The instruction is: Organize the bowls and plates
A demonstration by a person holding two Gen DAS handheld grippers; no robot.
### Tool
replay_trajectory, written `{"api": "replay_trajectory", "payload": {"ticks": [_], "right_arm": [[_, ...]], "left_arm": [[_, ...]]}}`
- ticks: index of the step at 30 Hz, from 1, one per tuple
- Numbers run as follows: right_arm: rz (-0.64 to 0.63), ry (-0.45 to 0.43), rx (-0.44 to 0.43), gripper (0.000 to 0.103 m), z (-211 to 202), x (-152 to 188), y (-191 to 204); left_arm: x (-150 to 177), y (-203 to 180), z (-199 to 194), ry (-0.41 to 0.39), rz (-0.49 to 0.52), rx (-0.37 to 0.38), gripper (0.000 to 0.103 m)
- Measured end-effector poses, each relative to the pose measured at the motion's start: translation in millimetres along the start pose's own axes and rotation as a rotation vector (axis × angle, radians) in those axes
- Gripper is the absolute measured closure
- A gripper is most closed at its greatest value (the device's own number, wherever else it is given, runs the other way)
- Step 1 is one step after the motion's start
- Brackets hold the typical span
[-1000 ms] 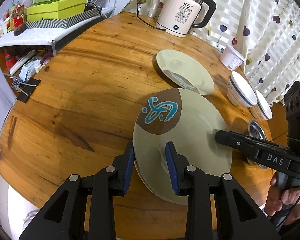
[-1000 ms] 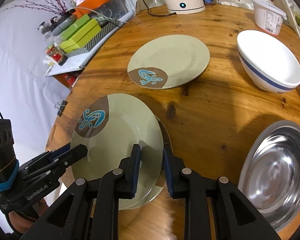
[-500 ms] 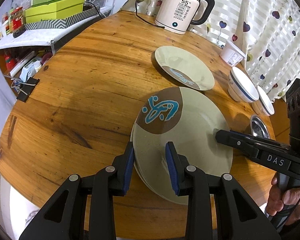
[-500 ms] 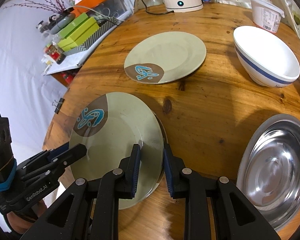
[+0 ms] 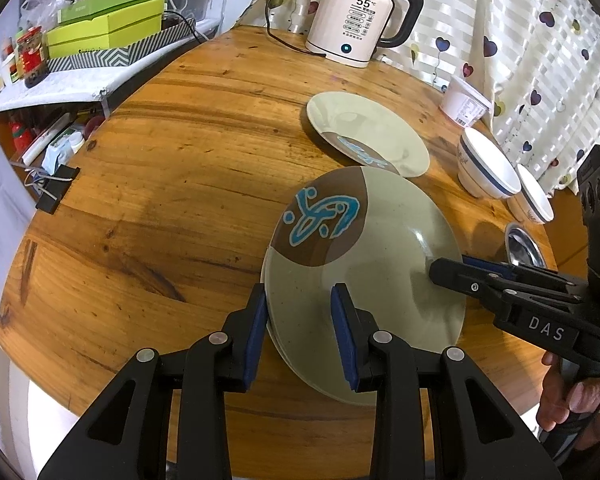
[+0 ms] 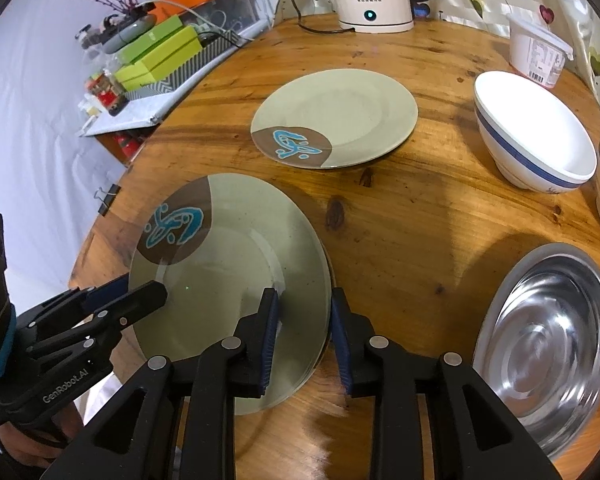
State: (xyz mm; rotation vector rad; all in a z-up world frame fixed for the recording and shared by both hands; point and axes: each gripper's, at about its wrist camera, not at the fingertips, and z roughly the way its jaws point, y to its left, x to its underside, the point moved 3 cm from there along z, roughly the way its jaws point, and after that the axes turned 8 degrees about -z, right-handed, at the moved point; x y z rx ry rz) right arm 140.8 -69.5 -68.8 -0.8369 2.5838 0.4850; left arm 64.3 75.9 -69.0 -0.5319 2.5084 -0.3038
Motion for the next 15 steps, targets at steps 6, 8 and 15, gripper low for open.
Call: {"api": "replay_trajectory", "payload": {"ticks": [6,8,15], "right_arm": [[0.003,-0.002,0.015,0.076,1.6,1.4,-0.7],[0.0,-0.007,0.016,0.076,0.9,0.9,-0.2],[0.001,-0.019,0.009,0.076,-0.1,3.8,-0.9]], "left_arm": [[-0.4,-1.4,0.2,-0.005,0.013,-0.003,0.068],[-0.5,-1.9,0.5,-0.008,0.017,-0.004,0.068],[0.1,-0.5,0.3,-0.013,0.018,0.002,0.068]]}}
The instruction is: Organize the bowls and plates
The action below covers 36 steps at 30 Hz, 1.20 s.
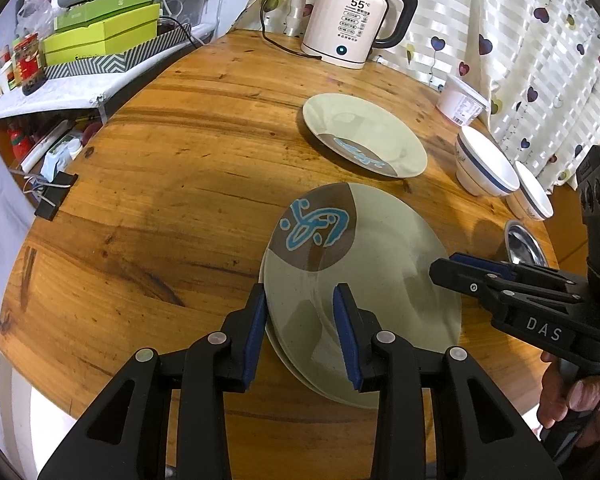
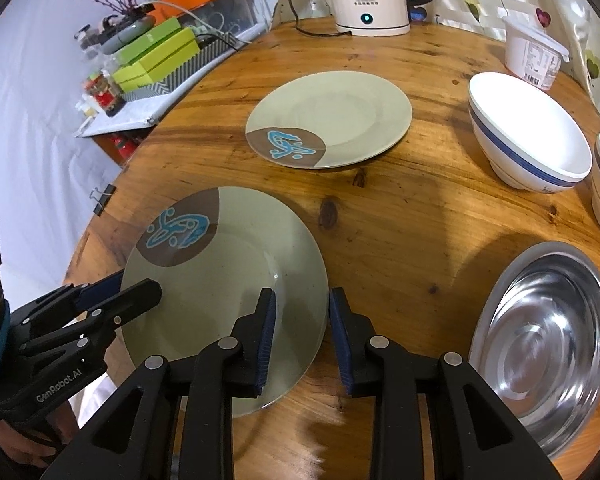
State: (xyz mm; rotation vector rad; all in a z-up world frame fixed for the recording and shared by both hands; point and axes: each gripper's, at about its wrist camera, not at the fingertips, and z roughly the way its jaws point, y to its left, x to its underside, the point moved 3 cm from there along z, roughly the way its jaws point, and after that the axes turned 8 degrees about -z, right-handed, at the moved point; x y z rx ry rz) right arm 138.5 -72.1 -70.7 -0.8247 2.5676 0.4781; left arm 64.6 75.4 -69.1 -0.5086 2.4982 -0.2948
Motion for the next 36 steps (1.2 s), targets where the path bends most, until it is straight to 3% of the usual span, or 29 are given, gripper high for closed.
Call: {"api": "replay_trajectory", "payload": {"ticks": [18,36], "right_arm": [[0.028,-0.017,-0.02,0.073,-3,4,-7],[0.017,-0.019,-0.048,0.073,-1,4,-2]], "left_arm": [[-5,12,-2,-0.01,-0.042,0.017,0.065],[-6,5,3,-0.004,-0.016,0.029,0.065]]}}
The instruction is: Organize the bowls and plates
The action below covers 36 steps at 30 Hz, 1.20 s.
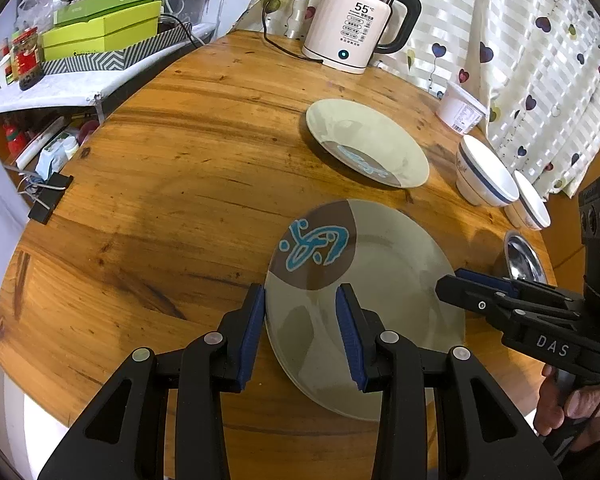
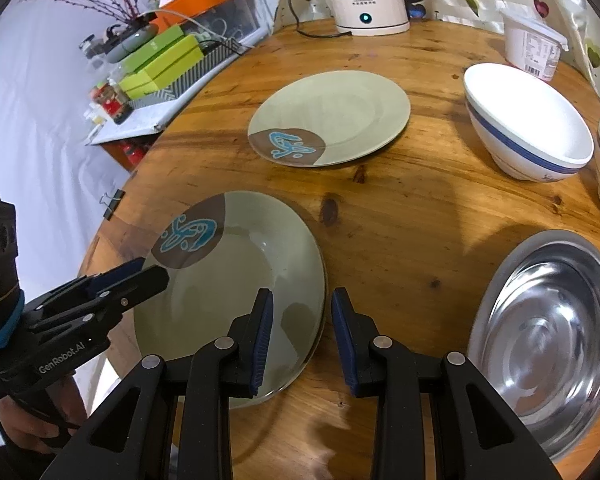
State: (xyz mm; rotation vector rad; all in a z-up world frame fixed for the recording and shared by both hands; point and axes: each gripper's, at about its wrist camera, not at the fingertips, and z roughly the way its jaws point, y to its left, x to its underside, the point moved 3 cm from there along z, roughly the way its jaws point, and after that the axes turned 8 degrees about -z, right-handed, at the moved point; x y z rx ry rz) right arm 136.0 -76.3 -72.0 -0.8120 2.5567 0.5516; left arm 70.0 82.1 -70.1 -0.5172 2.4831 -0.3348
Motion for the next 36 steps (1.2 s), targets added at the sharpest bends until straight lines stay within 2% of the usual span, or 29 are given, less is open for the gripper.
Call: {"api": "replay_trajectory", "payload": {"ticks": [15,25,29,36], "right_arm": [[-0.006,-0.002,0.012,0.072,-1,0,4],[0.002,-0.05,0.012,0.072,-16,-5,0],[0.028,-0.082,0.021,0.064,-23,-7,-7],[0.07,-0.105,0.013,0.064,-31,-12,-18]], "left_arm": [[4,0,-1,0.007,-0.001,0.004,0.065],[-2,-1,-9,-0.012,-0.001,0.013,0.065],[-8,-2,-9,-0.011,0.004,0.016,0.065],[-20,-6,-8,-0.013,0.005,0.028,0.065]]}}
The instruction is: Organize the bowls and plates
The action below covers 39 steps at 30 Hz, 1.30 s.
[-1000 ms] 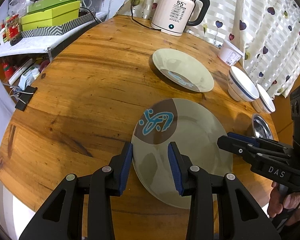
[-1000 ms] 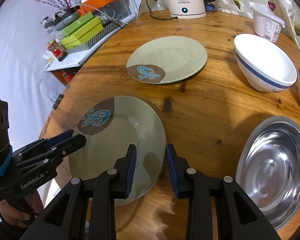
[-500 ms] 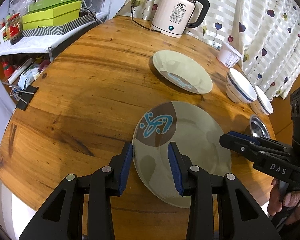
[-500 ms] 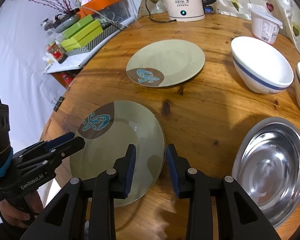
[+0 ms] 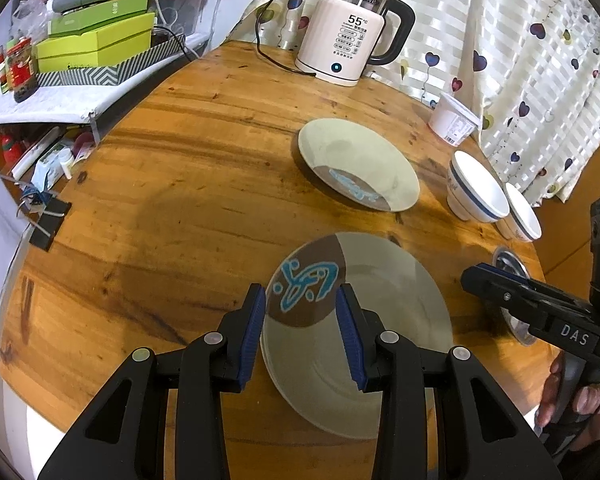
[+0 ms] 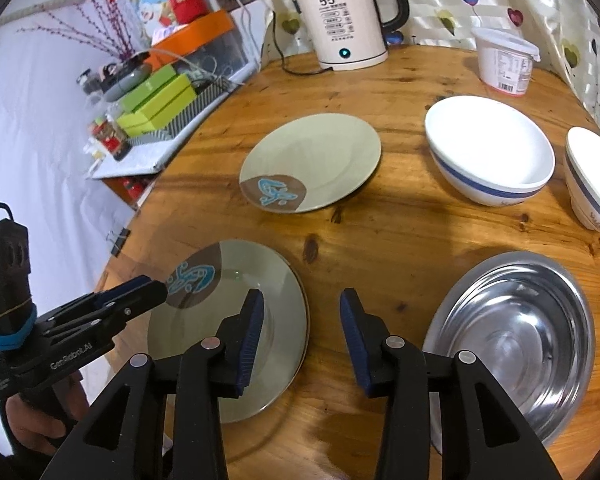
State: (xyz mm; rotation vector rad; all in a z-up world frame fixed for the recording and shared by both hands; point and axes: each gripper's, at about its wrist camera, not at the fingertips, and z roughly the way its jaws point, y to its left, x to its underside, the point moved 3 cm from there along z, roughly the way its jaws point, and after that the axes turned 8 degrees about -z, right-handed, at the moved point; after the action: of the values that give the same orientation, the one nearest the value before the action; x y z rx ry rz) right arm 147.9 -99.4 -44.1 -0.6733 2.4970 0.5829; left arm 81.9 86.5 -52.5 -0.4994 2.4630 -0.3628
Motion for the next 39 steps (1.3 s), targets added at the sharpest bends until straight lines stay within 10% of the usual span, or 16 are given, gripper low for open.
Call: {"api": "replay_trajectory", "payload": {"ticks": [39], "right_arm": [[0.211,0.036,0.052,0.064,58,-76,-56]], "left_arm": [[-106,-17,83,0.076,0.022,0.065,0.065]]}}
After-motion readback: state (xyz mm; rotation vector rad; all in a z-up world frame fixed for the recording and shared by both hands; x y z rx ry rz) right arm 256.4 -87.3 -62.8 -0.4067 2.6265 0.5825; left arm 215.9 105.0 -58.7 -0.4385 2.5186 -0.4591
